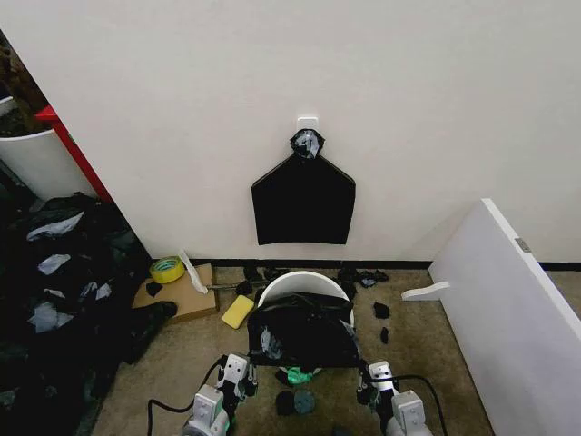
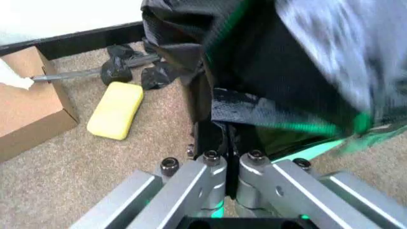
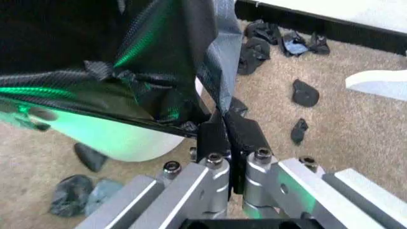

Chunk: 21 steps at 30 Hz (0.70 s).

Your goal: Place the garbage bag over the trash bin.

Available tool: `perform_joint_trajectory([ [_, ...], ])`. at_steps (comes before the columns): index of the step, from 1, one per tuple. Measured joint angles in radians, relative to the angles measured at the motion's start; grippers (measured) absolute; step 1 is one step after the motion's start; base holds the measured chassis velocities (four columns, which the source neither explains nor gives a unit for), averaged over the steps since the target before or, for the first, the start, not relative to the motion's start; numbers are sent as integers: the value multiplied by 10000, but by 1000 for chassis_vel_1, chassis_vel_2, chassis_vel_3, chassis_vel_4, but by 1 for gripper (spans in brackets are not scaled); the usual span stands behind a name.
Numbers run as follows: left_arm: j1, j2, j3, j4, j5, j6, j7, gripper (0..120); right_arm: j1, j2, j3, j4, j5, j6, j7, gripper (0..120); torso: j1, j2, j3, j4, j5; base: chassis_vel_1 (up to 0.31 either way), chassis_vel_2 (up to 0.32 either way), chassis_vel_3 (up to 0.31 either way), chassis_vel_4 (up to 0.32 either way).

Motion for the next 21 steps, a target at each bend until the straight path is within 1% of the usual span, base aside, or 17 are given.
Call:
perform_joint_trajectory([
  [8, -121, -200, -134, 215, -46, 81, 9, 0, 182, 173, 151, -616, -280, 304, -529, 0, 0, 0, 0, 0, 0, 0, 0, 0, 0],
  [13, -93, -321, -284, 251, -180, 197, 1, 0, 401, 341, 208, -1031, -290, 656, -1096, 0, 0, 0, 0, 0, 0, 0, 0, 0, 0],
  [21, 69, -534, -474, 209, -415, 278, -125, 0, 458, 487, 223, -1317, -462, 764, -1439, 0, 0, 0, 0, 0, 0, 0, 0, 0, 0],
])
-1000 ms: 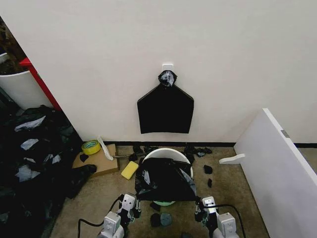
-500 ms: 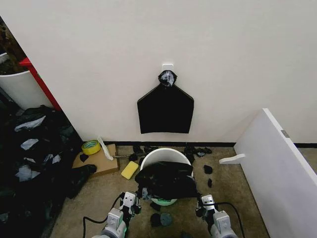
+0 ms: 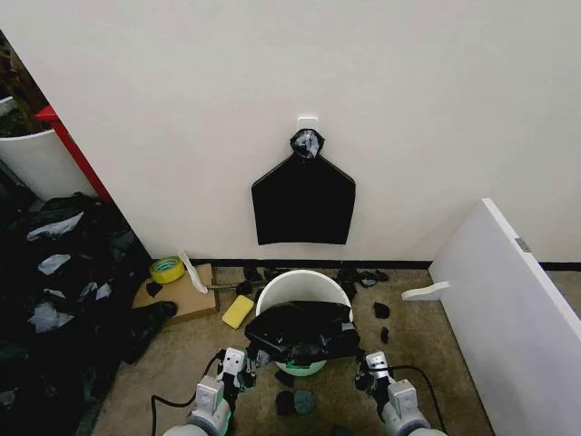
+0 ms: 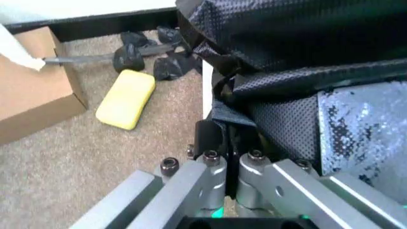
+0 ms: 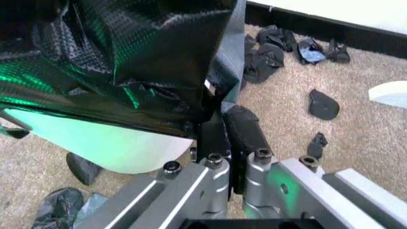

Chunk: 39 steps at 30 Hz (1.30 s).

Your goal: Place the garbage bag over the trash bin.

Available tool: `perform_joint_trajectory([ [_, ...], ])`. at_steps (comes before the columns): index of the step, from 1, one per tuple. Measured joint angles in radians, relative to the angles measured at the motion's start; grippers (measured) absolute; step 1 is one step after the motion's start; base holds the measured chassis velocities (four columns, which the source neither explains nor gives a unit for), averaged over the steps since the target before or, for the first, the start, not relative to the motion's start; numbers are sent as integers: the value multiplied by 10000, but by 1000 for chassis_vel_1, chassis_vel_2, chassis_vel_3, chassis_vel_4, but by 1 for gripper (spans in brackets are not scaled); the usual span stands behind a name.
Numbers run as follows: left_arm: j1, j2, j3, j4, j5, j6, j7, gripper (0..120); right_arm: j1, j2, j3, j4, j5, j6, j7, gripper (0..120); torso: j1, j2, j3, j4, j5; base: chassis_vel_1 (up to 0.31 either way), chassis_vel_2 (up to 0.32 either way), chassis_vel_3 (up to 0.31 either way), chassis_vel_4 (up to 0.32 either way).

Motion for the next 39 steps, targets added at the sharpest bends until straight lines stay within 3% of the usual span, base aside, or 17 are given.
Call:
perform_joint_trajectory([
  [5, 155, -68, -140, -177, -145, -3, -164, 1, -235, -123, 134, 228, -93, 129, -54, 1, 0, 0, 0, 0, 0, 0, 0, 0, 0],
  [8, 243, -54, -222, -320, -145, 35, -257, 10, -436, -266, 200, 514, -35, 99, -6, 10, 0, 0, 0, 0, -1, 0, 0, 0, 0],
  [22, 1454, 629, -1070, -2138, 193, 734, -1169, 64, -1744, -990, 407, 2748, 740, -951, 996, 65, 0, 0, 0, 0, -1, 0, 0, 0, 0],
  [29, 1963, 727, -1250, -2461, 411, 688, -1463, 89, -2128, -1006, 386, 3140, 587, -990, 1115, 90, 0, 0, -1, -1, -1, 0, 0, 0, 0],
  [33, 2176, 656, -1308, -2479, 643, 396, -1347, 98, -2179, -996, 392, 3187, 499, -984, 1122, 98, 0, 0, -1, 0, -1, 0, 0, 0, 0],
  [39, 2498, 742, -1494, -2415, 938, -341, -105, 100, -2197, -928, 457, 3224, 457, -824, 1097, 100, 0, 0, -1, 0, 0, 0, 0, 0, 0],
])
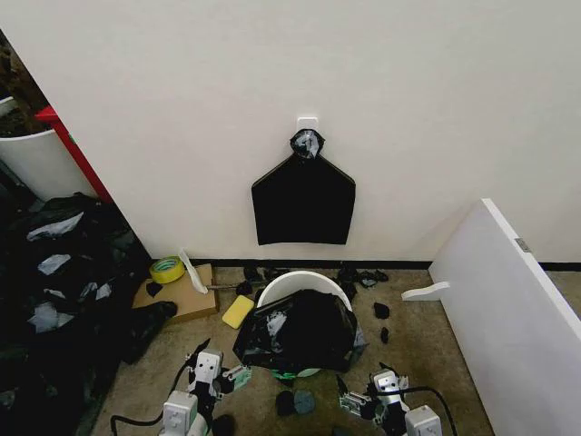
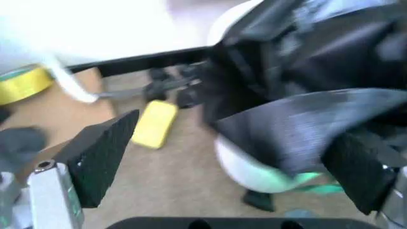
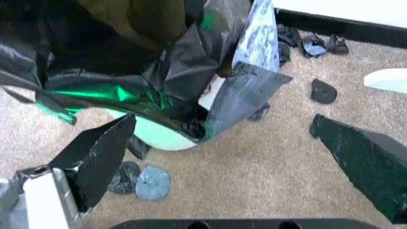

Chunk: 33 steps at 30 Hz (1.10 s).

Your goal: Place the garbage bag over the trash bin.

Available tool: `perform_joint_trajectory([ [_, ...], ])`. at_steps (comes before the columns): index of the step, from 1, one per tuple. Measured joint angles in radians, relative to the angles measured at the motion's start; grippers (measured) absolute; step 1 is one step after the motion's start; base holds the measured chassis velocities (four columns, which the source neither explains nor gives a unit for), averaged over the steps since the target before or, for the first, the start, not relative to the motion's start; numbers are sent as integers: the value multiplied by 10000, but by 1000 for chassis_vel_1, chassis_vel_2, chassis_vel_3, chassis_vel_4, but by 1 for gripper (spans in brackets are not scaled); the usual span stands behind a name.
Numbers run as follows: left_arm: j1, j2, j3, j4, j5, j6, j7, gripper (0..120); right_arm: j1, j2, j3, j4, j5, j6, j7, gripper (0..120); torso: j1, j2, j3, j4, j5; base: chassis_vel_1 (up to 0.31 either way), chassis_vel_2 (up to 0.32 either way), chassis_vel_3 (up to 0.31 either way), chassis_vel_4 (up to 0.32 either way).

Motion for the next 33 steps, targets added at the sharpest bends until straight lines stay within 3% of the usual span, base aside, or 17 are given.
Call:
perform_joint_trajectory([
  [3, -6, 212, -107, 421, 58, -442, 1023, 100, 136, 141, -97, -148, -127, 238, -173, 100, 0, 0, 0, 0, -1, 0, 0, 0, 0],
  [7, -93, 385, -190, 878, 58, -771, 1630, 100, 230, 259, -206, -290, -246, 370, -265, 100, 0, 0, 1, -1, -1, 0, 0, 0, 0],
  [11, -148, 526, -279, 1487, 103, -1668, 2986, 100, 285, 311, -237, -361, -376, 479, -298, 100, 0, 0, 1, 0, -1, 0, 0, 0, 0],
  [12, -199, 537, -366, 1768, 116, -2206, 3670, 100, 286, 309, -195, -359, -447, 580, -330, 100, 0, 0, 0, 0, -1, 0, 0, 0, 0],
  [13, -199, 537, -366, 1768, 116, -2206, 3670, 100, 286, 309, -195, -359, -447, 580, -330, 100, 0, 0, 0, 0, -1, 0, 0, 0, 0],
  [17, -648, 446, -1348, 2683, -83, -3966, 5781, 100, 161, 181, 201, -155, -953, 1564, -903, 100, 1, -1, 1, -1, -3, 0, 0, 0, 0],
  [20, -920, 375, -2213, 3032, -591, -4768, 7620, 100, 207, 37, 527, 156, -1040, 2368, -1478, 100, 1, 0, 1, -2, -2, 0, 0, 0, 0],
  [21, -920, 375, -2213, 3032, -591, -4768, 7620, 100, 207, 37, 527, 156, -1040, 2368, -1478, 100, 1, 0, 1, -2, -2, 0, 0, 0, 0],
  [27, -1190, -211, -3892, 3005, -2337, -5041, 9935, 100, 2083, -486, 1232, 130, 192, 3220, -3622, 100, 2, 0, 2, 1, 3, 0, 0, 0, 0],
  [29, -1190, -325, -4080, 3007, -2442, -5056, 10225, 100, 2455, -572, 1235, -29, 461, 3201, -3915, 100, 2, 0, 2, 1, 3, 0, 0, 0, 0],
  [33, -1287, -916, -4722, 3109, -2561, -5090, 10374, 100, 4625, -705, 940, -1480, 1393, 2519, -5347, 100, 2, -1, 2, 0, 7, 0, 0, 0, 0],
])
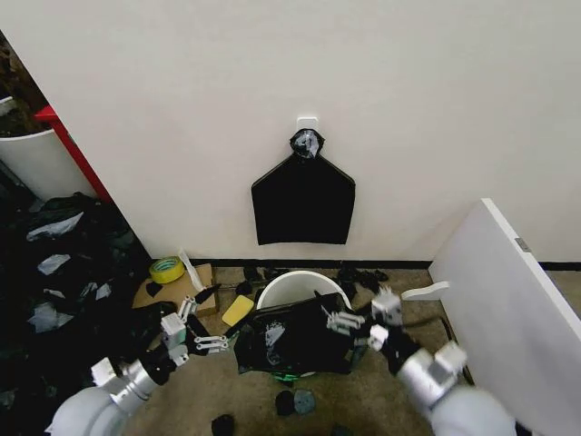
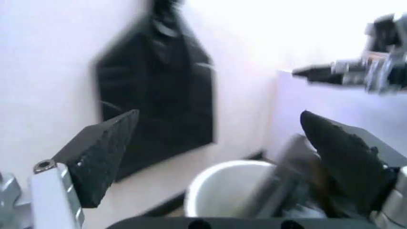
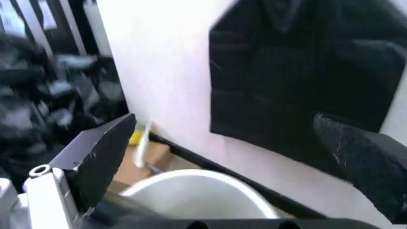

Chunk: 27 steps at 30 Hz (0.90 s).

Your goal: Place the garbage bag over the trash bin.

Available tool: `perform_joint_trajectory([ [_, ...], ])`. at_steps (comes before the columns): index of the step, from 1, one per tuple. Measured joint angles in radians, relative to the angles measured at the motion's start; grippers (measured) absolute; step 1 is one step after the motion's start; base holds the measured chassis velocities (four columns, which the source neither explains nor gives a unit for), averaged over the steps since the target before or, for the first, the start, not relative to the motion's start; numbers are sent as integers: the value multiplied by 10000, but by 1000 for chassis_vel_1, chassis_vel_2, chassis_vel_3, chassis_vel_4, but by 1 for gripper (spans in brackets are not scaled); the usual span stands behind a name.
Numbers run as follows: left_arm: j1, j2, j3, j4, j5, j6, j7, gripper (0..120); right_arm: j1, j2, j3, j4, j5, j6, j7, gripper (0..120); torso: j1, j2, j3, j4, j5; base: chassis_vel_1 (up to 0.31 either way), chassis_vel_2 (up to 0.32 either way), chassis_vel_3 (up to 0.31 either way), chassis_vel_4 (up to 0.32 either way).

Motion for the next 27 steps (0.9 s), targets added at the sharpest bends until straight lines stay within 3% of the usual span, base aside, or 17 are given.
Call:
perform_joint_trajectory([
  [1, -41, -225, -148, 47, 58, 4, -255, 100, 917, 52, -209, -626, 238, -416, -538, 100, 1, 0, 1, -1, -5, 0, 0, 0, 0],
  [6, -59, -985, -451, 55, 712, -3, -1176, 100, 2854, 346, -701, -2112, 510, -1894, -2358, 100, 1, -1, 1, 3, -7, 0, 0, 0, 0],
  [8, -25, -1577, -543, -160, 1263, 7, -2042, 100, 4240, 679, -1111, -3232, -84, -2812, -3894, 100, 1, 0, 1, 1, -8, 0, 0, 0, 0],
  [14, 9, -2842, -599, -777, 1545, 418, -4209, 100, 6234, 1829, -2588, -5127, -1437, -3714, -4848, 100, 0, -3, 0, 3, -12, 0, 0, 0, 0],
  [23, -114, -3245, -766, -1129, 1113, 1044, -5441, 100, 6983, 2530, -3538, -6522, -3300, -3590, -5876, 100, 0, -3, 0, -2, -8, 0, 0, 0, 0],
  [27, -114, -3236, -729, -1169, 1113, 1189, -5691, 100, 7009, 2564, -3554, -6696, -3590, -3544, -5962, 90, -1, -3, 0, -3, -8, 0, 0, 0, 0],
])
